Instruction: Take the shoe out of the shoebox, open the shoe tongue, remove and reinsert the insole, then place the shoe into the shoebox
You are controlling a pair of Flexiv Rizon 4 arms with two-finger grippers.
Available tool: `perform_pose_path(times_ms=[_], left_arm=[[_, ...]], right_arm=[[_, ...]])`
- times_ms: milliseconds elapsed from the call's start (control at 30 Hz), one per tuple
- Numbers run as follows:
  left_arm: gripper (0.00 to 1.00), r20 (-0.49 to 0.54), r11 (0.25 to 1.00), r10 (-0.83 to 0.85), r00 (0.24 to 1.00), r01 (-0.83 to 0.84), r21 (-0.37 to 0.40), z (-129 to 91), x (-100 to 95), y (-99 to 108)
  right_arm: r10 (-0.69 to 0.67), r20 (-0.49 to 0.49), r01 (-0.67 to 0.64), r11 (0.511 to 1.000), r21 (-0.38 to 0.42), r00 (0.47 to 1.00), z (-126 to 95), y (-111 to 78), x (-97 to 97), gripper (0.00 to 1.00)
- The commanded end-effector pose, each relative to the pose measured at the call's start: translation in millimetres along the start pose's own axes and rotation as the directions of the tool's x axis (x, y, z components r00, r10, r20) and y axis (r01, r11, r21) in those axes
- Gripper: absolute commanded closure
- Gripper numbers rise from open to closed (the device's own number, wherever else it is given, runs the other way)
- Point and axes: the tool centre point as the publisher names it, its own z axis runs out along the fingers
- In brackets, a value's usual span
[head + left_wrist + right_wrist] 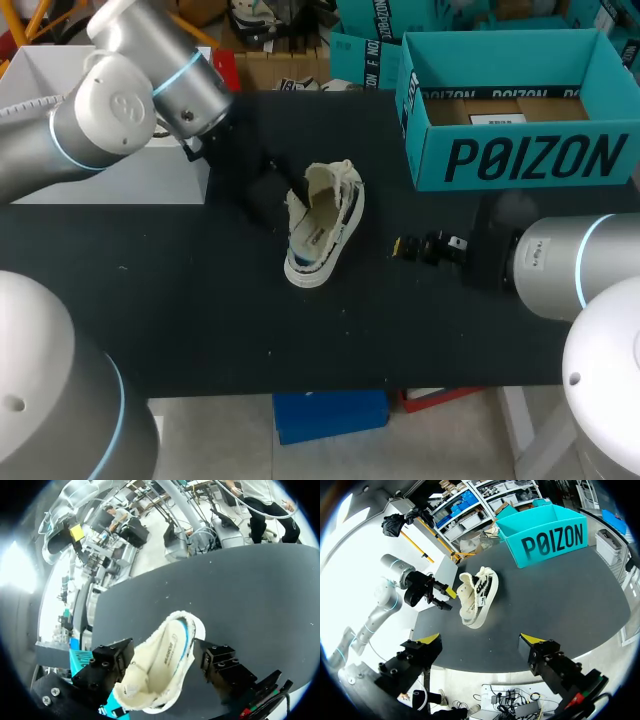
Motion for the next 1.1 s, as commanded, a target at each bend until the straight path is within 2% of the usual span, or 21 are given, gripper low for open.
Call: perform_pose_path(times_ms=[33, 67, 133, 167, 700, 1100], left_arm=[[0.59, -0.019, 1.0, 0.005, 1.0, -0.004, 0.008, 1.4, 4.8, -9.2], [0.75, -0.024, 1.0, 0.006, 1.0, -0.006, 0.009, 2.3, 6.0, -10.7], [0.98, -0.044, 1.0, 0.012, 0.999, -0.012, 0.009, 4.1, 9.1, -12.4], [1.0, -0.063, 1.0, 0.023, 0.998, -0.023, -0.001, 5.7, 11.7, -13.1], [1.0, -0.183, 0.995, 0.058, 0.981, -0.071, -0.068, 18.8, 40.3, -6.1], [1.0, -0.167, 0.994, 0.055, 0.984, -0.07, -0.089, 28.6, 34.6, 1.4]], right_arm=[[0.004, 0.0, -0.004, 1.0, -0.013, 1.0, 3.9, -4.2, 1.0, 0.0], [0.004, 0.0, -0.004, 1.0, -0.013, 1.0, 3.9, -4.2, 1.0, 0.0], [0.004, 0.0, -0.004, 1.0, -0.013, 1.0, 3.9, -4.2, 1.0, 0.0], [0.004, 0.0, -0.004, 1.0, -0.013, 1.0, 3.9, -4.2, 1.0, 0.0], [0.004, 0.0, -0.004, 1.0, -0.013, 1.0, 3.9, -4.2, 1.0, 0.0], [0.004, 0.0, -0.004, 1.0, -0.013, 1.0, 3.9, -4.2, 1.0, 0.0]])
